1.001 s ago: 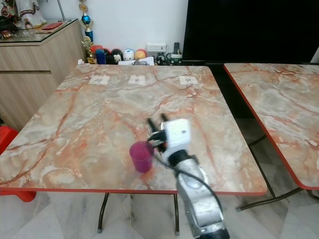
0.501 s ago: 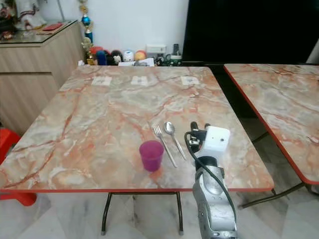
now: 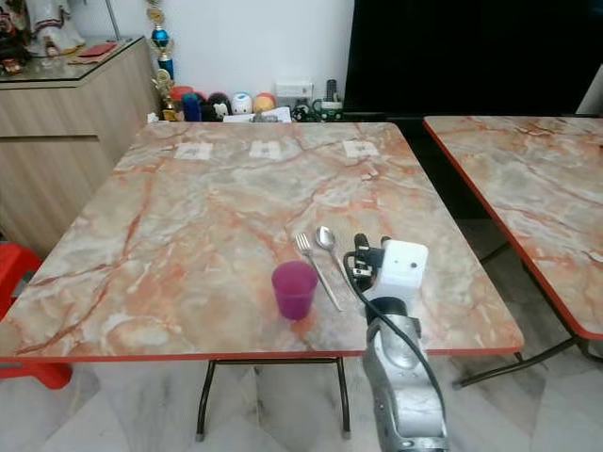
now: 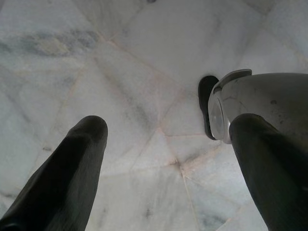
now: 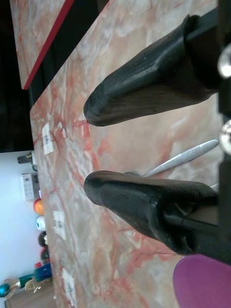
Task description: Setting the table
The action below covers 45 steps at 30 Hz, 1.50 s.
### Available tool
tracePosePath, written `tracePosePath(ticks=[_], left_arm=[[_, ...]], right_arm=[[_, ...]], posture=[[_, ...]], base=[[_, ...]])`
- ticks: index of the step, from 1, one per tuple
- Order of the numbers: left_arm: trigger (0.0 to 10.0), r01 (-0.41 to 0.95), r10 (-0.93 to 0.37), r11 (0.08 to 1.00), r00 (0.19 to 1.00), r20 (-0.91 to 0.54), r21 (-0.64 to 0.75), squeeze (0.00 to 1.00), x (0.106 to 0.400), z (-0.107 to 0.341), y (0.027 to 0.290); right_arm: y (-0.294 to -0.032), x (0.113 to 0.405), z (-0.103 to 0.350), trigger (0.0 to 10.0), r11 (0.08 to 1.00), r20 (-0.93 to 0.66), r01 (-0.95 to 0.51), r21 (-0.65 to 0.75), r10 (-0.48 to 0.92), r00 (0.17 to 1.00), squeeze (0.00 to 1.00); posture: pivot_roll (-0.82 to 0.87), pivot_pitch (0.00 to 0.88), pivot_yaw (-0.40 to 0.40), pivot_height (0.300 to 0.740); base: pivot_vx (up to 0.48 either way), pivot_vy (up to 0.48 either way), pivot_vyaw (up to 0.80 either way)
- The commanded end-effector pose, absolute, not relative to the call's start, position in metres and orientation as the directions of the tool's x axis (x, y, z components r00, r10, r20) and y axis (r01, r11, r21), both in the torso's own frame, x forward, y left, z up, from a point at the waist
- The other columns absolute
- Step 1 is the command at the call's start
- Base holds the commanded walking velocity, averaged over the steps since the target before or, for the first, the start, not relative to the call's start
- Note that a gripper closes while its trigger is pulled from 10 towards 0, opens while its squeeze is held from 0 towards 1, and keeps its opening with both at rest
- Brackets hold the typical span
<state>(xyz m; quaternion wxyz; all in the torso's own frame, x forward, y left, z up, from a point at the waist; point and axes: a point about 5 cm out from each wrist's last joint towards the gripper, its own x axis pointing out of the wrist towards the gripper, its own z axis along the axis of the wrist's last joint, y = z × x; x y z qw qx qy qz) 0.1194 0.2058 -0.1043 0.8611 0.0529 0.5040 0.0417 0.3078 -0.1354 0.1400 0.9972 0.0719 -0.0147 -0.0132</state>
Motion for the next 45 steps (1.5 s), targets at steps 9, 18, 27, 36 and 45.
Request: tracePosePath(ticks=[9, 18, 27, 36, 45], left_arm=[[10.0, 0.015, 0.088, 0.994, 0.46, -0.883, 0.106, 0.0, 0.113, -0.108, 0.197], [10.0, 0.012, 0.089, 0.994, 0.46, -0.883, 0.107, 0.0, 0.113, -0.108, 0.197], [10.0, 0.015, 0.089, 0.994, 0.46, -0.883, 0.108, 0.0, 0.113, -0.108, 0.197], [10.0, 0.017, 0.085, 0.994, 0.458, -0.885, 0.105, 0.0, 0.113, -0.108, 0.196], [10.0, 0.012, 0.084, 0.995, 0.459, -0.884, 0.101, 0.0, 0.114, -0.108, 0.195]], right_arm=[[-0.103, 0.31, 0.132, 10.0, 0.959, -0.092, -0.172, 0.227, 0.197, 0.976, 0.0], [-0.094, 0.308, 0.137, 10.0, 0.944, -0.104, -0.231, 0.234, 0.261, 0.96, 0.0], [-0.093, 0.307, 0.155, 10.0, 0.919, -0.106, -0.218, 0.328, 0.265, 0.958, 0.0], [-0.093, 0.307, 0.161, 10.0, 0.927, -0.22, -0.151, 0.343, 0.236, 0.947, 0.0], [-0.09, 0.31, 0.167, 10.0, 0.917, -0.239, -0.16, 0.366, 0.258, 0.936, 1.0]], posture=[[0.01, 0.0, -0.01, 0.74], [0.01, 0.0, -0.008, 0.74], [0.0, 0.0, -0.008, 0.74], [0.0, 0.0, -0.012, 0.74], [0.0, 0.0, -0.018, 0.74]], base=[[0.0, 0.0, 0.0], [0.0, 0.0, 0.0], [0.0, 0.0, 0.0], [0.0, 0.0, 0.0], [0.0, 0.0, 0.0]])
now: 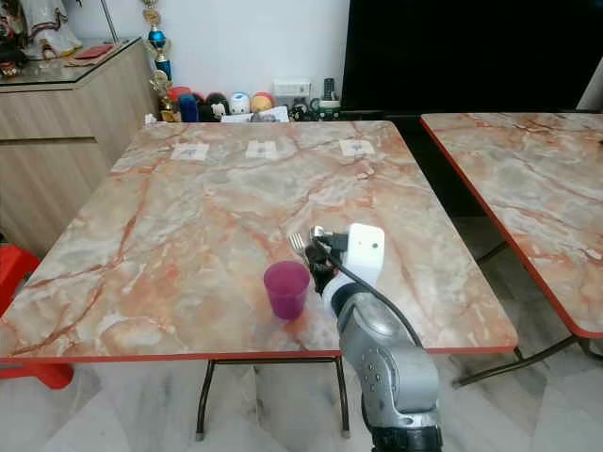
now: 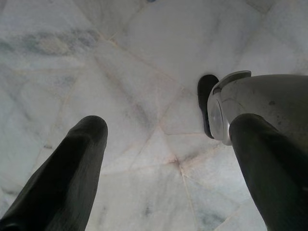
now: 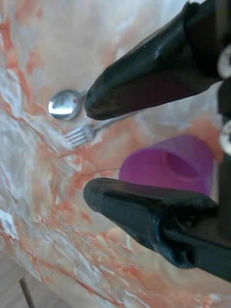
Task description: Setting the table
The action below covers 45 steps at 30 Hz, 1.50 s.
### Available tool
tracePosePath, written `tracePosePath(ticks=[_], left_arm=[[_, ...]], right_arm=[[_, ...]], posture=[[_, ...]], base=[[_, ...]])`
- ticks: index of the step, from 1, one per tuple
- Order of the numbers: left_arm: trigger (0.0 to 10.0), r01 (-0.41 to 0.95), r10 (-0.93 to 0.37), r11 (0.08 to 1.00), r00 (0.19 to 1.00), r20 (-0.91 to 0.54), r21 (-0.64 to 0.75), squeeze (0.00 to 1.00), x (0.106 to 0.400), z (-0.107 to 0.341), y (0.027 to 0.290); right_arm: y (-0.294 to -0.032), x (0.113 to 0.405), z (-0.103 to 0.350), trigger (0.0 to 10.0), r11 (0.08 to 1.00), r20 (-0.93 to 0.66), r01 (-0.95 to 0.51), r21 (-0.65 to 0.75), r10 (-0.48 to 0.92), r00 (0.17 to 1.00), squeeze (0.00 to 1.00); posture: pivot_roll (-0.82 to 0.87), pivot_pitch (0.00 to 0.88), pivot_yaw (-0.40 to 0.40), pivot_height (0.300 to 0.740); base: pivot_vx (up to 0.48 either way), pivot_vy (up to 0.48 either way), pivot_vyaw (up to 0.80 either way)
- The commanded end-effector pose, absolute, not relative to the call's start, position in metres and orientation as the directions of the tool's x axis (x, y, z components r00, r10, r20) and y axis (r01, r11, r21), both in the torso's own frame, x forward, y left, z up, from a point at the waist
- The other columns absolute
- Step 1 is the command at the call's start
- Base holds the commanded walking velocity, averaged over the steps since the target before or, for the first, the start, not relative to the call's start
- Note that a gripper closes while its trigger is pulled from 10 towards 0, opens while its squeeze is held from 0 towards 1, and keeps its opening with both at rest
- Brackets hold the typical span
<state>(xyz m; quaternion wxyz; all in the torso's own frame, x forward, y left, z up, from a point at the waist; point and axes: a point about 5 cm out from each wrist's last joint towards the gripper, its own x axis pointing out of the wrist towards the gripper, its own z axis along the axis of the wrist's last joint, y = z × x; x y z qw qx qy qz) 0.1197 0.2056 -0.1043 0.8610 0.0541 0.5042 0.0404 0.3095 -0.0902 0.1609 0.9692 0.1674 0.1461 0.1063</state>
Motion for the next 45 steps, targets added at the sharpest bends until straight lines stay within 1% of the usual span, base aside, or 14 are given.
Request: tracePosePath(ticks=[1, 2, 3, 4, 17, 36, 37, 39, 40, 41, 42, 43, 44, 45], left_arm=[[10.0, 0.012, 0.084, 0.995, 0.459, -0.885, 0.1, 0.0, 0.114, -0.108, 0.195], [10.0, 0.012, 0.083, 0.995, 0.458, -0.885, 0.099, 0.0, 0.114, -0.108, 0.195], [10.0, 0.012, 0.082, 0.995, 0.458, -0.885, 0.099, 0.0, 0.114, -0.108, 0.194], [10.0, 0.012, 0.081, 0.995, 0.458, -0.885, 0.098, 0.0, 0.114, -0.108, 0.194], [10.0, 0.009, 0.079, 0.996, 0.458, -0.886, 0.093, 0.0, 0.114, -0.108, 0.193], [10.0, 0.006, 0.081, 0.996, 0.457, -0.886, 0.094, 0.0, 0.114, -0.108, 0.193], [10.0, 0.008, 0.08, 0.996, 0.457, -0.886, 0.094, 0.0, 0.114, -0.108, 0.193], [10.0, 0.009, 0.081, 0.995, 0.456, -0.886, 0.095, 0.0, 0.114, -0.108, 0.193], [10.0, 0.01, 0.081, 0.995, 0.456, -0.886, 0.095, 0.0, 0.114, -0.108, 0.193], [10.0, 0.01, 0.081, 0.995, 0.456, -0.887, 0.095, 0.0, 0.114, -0.108, 0.193], [10.0, 0.009, 0.081, 0.995, 0.456, -0.887, 0.095, 0.0, 0.114, -0.108, 0.193], [10.0, 0.009, 0.081, 0.995, 0.455, -0.887, 0.095, 0.0, 0.114, -0.108, 0.193], [10.0, 0.01, 0.081, 0.995, 0.455, -0.887, 0.096, 0.0, 0.114, -0.109, 0.193], [10.0, 0.01, 0.081, 0.995, 0.455, -0.887, 0.096, 0.0, 0.114, -0.109, 0.193]], right_arm=[[-0.089, 0.31, 0.166, 10.0, 0.916, -0.242, -0.163, 0.366, 0.263, 0.934, 0.7], [-0.088, 0.31, 0.166, 10.0, 0.915, -0.25, -0.166, 0.369, 0.269, 0.93, 0.07], [-0.088, 0.309, 0.167, 10.0, 0.914, -0.256, -0.168, 0.37, 0.274, 0.927, 0.07], [-0.087, 0.309, 0.165, 10.0, 0.913, -0.269, -0.169, 0.372, 0.28, 0.922, 0.0], [-0.082, 0.319, 0.146, 10.0, 0.92, -0.344, -0.139, 0.367, 0.273, 0.898, 0.0], [-0.078, 0.332, 0.138, 9.9, 0.914, -0.346, -0.128, 0.384, 0.271, 0.898, 0.0], [-0.077, 0.332, 0.137, 1.8, 0.913, -0.346, -0.129, 0.386, 0.273, 0.898, 0.0], [-0.077, 0.332, 0.137, 0.0, 0.913, -0.346, -0.13, 0.387, 0.275, 0.897, 0.0], [-0.076, 0.332, 0.137, 0.1, 0.913, -0.347, -0.131, 0.388, 0.276, 0.897, 0.0], [-0.076, 0.332, 0.136, 2.1, 0.912, -0.347, -0.132, 0.387, 0.277, 0.896, 0.0], [-0.076, 0.332, 0.136, 2.1, 0.912, -0.348, -0.133, 0.387, 0.279, 0.895, 0.0], [-0.075, 0.332, 0.136, 7.4, 0.912, -0.348, -0.134, 0.387, 0.279, 0.895, 0.0], [-0.075, 0.332, 0.136, 10.0, 0.912, -0.348, -0.135, 0.387, 0.28, 0.895, 0.0], [-0.075, 0.332, 0.135, 10.0, 0.912, -0.349, -0.135, 0.388, 0.28, 0.894, 0.0]], posture=[[0.0, 0.0, -0.018, 0.74], [0.0, 0.0, -0.019, 0.74], [0.0, 0.0, -0.019, 0.74], [0.0, 0.0, -0.02, 0.74], [0.01, 0.0, -0.024, 0.74], [0.01, 0.0, -0.023, 0.74], [0.01, 0.0, -0.023, 0.74], [0.01, 0.0, -0.023, 0.74], [0.01, 0.0, -0.023, 0.74], [0.01, 0.0, -0.023, 0.74], [0.01, 0.0, -0.023, 0.74], [0.02, 0.0, -0.022, 0.74], [0.02, 0.0, -0.022, 0.74], [0.02, 0.0, -0.022, 0.74]], base=[[0.0, 0.0, 0.0], [0.0, 0.0, 0.0], [0.0, 0.0, 0.0], [0.0, 0.0, 0.0], [0.0, 0.0, 0.0], [0.0, 0.0, 0.0], [0.0, 0.0, 0.0], [0.0, 0.0, 0.0], [0.0, 0.0, 0.0], [0.0, 0.0, 0.0], [0.0, 0.0, 0.0], [0.0, 0.0, 0.0], [0.0, 0.0, 0.0], [0.0, 0.0, 0.0]])
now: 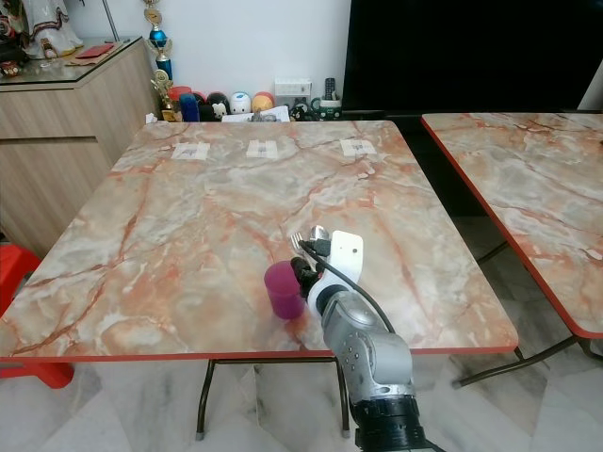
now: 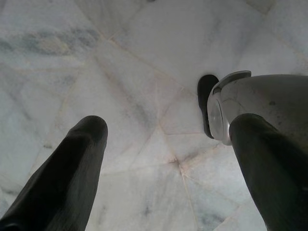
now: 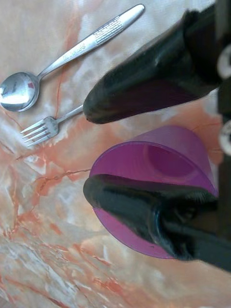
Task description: Setting the table
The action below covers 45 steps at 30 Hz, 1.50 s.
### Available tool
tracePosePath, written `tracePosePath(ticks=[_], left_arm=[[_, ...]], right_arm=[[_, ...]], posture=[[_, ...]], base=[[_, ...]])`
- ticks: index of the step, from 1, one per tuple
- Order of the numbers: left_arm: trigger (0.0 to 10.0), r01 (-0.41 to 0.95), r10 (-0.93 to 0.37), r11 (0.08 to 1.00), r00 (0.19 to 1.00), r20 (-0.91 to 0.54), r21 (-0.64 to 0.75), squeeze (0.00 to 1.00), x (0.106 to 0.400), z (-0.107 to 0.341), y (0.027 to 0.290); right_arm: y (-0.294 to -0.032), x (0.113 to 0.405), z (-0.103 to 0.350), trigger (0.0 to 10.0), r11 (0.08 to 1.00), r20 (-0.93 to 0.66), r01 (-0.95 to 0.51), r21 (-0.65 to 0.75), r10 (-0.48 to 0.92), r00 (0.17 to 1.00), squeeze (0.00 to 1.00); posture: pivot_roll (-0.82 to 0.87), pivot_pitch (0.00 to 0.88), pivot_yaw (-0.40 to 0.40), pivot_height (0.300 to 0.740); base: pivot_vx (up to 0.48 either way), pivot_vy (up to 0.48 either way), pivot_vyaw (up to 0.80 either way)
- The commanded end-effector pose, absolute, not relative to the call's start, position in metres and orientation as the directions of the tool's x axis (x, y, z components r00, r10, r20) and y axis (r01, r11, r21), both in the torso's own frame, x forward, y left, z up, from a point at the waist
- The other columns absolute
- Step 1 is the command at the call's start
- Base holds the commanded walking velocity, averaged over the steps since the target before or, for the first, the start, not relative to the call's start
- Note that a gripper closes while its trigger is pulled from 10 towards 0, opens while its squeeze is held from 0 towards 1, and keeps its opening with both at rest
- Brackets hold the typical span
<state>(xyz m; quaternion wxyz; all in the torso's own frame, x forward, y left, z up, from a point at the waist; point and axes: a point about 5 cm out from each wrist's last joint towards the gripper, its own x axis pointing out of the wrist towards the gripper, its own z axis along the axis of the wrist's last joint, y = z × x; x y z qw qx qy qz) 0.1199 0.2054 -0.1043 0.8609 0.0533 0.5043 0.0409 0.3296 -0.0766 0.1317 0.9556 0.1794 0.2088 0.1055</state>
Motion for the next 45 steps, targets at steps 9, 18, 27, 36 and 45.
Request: tracePosePath(ticks=[9, 18, 27, 36, 45], left_arm=[[10.0, 0.013, 0.079, 0.995, 0.454, -0.888, 0.095, 0.0, 0.1136, -0.1086, 0.1933], [10.0, 0.014, 0.079, 0.995, 0.453, -0.888, 0.095, 0.0, 0.1136, -0.1086, 0.1933], [10.0, 0.018, 0.076, 0.995, 0.451, -0.889, 0.094, 0.0, 0.1132, -0.1087, 0.1933], [10.0, 0.017, 0.075, 0.996, 0.449, -0.89, 0.093, 0.0, 0.1134, -0.1087, 0.1935], [10.0, 0.024, 0.074, 0.995, 0.446, -0.892, 0.095, 0.0, 0.1132, -0.1087, 0.1939]], right_arm=[[-0.0751, 0.3327, 0.1335, 10.0, 0.912, -0.352, -0.132, 0.388, 0.279, 0.893, 0.0], [-0.0748, 0.3327, 0.1324, 8.2, 0.911, -0.353, -0.13, 0.392, 0.279, 0.893, 0.0], [-0.0761, 0.3319, 0.1306, 0.0, 0.911, -0.357, -0.121, 0.395, 0.274, 0.893, 0.0], [-0.0765, 0.3326, 0.1295, 0.0, 0.911, -0.362, -0.118, 0.395, 0.272, 0.891, 0.0], [-0.0771, 0.3316, 0.1266, 0.2, 0.912, -0.373, -0.112, 0.394, 0.27, 0.888, 0.0]], posture=[[0.02, 0.0, -0.021, 0.74], [0.02, 0.0, -0.021, 0.74], [0.02, 0.0, -0.019, 0.74], [0.02, 0.0, -0.02, 0.74], [0.02, 0.0, -0.016, 0.74]], base=[[0.0, 0.0, 0.0], [0.0, 0.0, 0.0], [0.0, 0.0, 0.0], [0.0, 0.0, 0.0], [0.0, 0.0, 0.0]])
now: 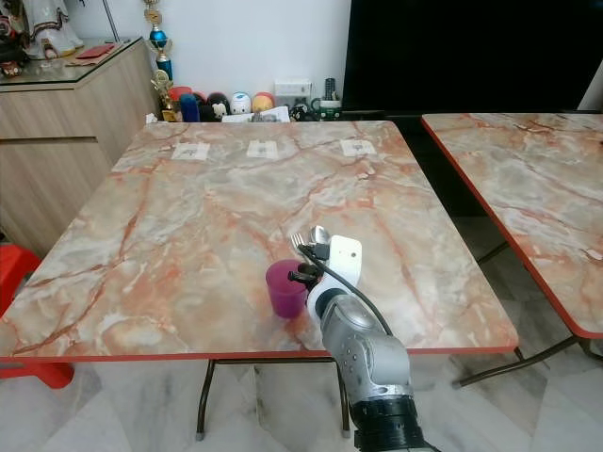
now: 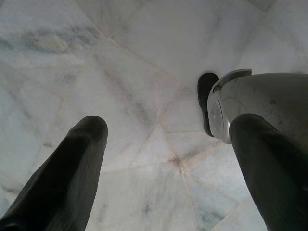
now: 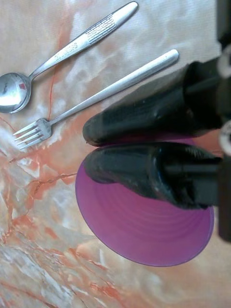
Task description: Setting the table
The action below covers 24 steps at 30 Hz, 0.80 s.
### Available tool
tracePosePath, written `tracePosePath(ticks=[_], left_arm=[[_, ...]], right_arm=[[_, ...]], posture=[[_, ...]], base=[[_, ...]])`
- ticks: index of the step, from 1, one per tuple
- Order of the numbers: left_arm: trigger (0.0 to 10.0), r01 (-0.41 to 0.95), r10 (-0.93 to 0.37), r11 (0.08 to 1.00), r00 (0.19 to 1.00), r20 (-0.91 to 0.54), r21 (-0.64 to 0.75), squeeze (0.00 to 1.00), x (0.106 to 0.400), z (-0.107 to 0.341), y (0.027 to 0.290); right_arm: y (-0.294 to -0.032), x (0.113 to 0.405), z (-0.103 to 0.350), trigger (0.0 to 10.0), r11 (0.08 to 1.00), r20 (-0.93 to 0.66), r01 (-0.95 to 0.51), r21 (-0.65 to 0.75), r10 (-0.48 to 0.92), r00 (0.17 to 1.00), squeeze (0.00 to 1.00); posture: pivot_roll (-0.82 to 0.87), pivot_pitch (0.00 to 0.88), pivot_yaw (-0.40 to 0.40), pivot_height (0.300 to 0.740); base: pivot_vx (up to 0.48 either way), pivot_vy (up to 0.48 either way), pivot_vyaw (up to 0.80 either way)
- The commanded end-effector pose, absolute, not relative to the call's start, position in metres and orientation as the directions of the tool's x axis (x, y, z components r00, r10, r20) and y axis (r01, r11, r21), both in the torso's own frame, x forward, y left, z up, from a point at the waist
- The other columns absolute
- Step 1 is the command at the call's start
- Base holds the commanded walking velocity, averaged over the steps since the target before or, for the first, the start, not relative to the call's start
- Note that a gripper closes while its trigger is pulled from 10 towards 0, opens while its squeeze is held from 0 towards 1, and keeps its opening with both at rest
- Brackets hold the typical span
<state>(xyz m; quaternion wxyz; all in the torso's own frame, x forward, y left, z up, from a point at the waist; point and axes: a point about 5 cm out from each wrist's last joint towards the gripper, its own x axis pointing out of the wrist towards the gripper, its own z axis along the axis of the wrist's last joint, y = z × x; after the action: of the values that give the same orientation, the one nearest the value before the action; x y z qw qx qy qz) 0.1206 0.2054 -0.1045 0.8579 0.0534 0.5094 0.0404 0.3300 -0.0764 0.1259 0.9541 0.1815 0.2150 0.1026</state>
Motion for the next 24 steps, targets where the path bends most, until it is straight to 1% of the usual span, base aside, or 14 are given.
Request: tracePosePath(ticks=[1, 3, 15, 18, 21, 22, 23, 24], left_arm=[[10.0, 0.024, 0.074, 0.995, 0.446, -0.892, 0.095, 0.0, 0.113, -0.109, 0.194], [10.0, 0.025, 0.073, 0.995, 0.446, -0.892, 0.094, 0.0, 0.113, -0.109, 0.194], [10.0, 0.029, 0.072, 0.995, 0.44, -0.895, 0.094, 0.0, 0.113, -0.109, 0.194], [10.0, 0.029, 0.073, 0.995, 0.44, -0.895, 0.095, 0.0, 0.112, -0.109, 0.194], [10.0, 0.03, 0.075, 0.995, 0.44, -0.895, 0.098, 0.0, 0.112, -0.109, 0.194], [10.0, 0.03, 0.075, 0.995, 0.44, -0.895, 0.099, 0.0, 0.112, -0.109, 0.194], [10.0, 0.031, 0.076, 0.995, 0.44, -0.895, 0.099, 0.0, 0.112, -0.109, 0.194], [10.0, 0.031, 0.076, 0.995, 0.44, -0.895, 0.099, 0.0, 0.112, -0.109, 0.194]], right_arm=[[-0.077, 0.332, 0.127, 0.2, 0.912, -0.374, -0.112, 0.394, 0.27, 0.887, 0.0], [-0.077, 0.332, 0.126, 0.0, 0.913, -0.374, -0.111, 0.393, 0.269, 0.887, 0.0], [-0.077, 0.332, 0.125, 0.0, 0.91, -0.365, -0.105, 0.401, 0.264, 0.893, 0.0], [-0.077, 0.334, 0.133, 0.0, 0.889, -0.305, -0.096, 0.449, 0.253, 0.918, 0.0], [-0.077, 0.337, 0.145, 0.0, 0.869, -0.21, -0.12, 0.48, 0.247, 0.946, 0.0], [-0.078, 0.337, 0.148, 1.2, 0.865, -0.191, -0.127, 0.485, 0.247, 0.95, 0.0], [-0.078, 0.337, 0.149, 1.8, 0.863, -0.174, -0.134, 0.487, 0.246, 0.954, 0.0], [-0.078, 0.337, 0.151, 4.7, 0.861, -0.161, -0.141, 0.488, 0.248, 0.955, 0.0]], posture=[[0.02, 0.0, -0.016, 0.74], [0.02, 0.0, -0.016, 0.74], [0.02, 0.0, -0.018, 0.74], [0.02, 0.0, -0.019, 0.74], [0.02, 0.0, -0.019, 0.74], [0.02, 0.0, -0.019, 0.74], [0.02, 0.0, -0.019, 0.74], [0.02, 0.0, -0.019, 0.74]], base=[[0.0, 0.0, 0.0], [0.0, 0.0, 0.0], [0.0, 0.0, 0.0], [0.0, 0.0, 0.0], [0.0, 0.0, 0.0], [0.0, 0.0, 0.0], [0.0, 0.0, 0.0], [0.0, 0.0, 0.0]])
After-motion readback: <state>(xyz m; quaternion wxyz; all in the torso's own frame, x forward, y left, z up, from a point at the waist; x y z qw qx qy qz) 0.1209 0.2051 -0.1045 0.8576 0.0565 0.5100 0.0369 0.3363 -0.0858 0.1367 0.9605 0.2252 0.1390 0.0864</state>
